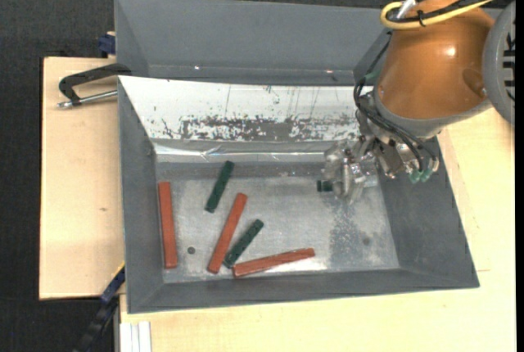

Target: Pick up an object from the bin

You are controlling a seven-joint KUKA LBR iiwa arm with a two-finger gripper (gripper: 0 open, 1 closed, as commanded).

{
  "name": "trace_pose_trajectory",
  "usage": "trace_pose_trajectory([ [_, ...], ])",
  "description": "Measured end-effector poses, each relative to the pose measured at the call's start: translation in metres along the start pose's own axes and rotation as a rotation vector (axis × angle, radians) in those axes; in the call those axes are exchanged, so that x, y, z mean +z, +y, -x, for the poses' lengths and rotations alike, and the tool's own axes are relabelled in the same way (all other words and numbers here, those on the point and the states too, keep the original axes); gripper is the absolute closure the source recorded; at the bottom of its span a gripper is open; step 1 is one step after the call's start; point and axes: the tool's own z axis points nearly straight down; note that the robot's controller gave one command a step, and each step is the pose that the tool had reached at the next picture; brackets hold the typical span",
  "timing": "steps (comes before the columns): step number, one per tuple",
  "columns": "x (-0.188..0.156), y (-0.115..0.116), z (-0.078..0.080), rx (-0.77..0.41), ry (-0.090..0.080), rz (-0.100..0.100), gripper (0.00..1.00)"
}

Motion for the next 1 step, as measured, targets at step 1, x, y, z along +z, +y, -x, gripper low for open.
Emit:
trace_pose_trajectory([
  [1,0.0014,0.0002,-0.0007,0.0,0.003,0.001,1.0],
])
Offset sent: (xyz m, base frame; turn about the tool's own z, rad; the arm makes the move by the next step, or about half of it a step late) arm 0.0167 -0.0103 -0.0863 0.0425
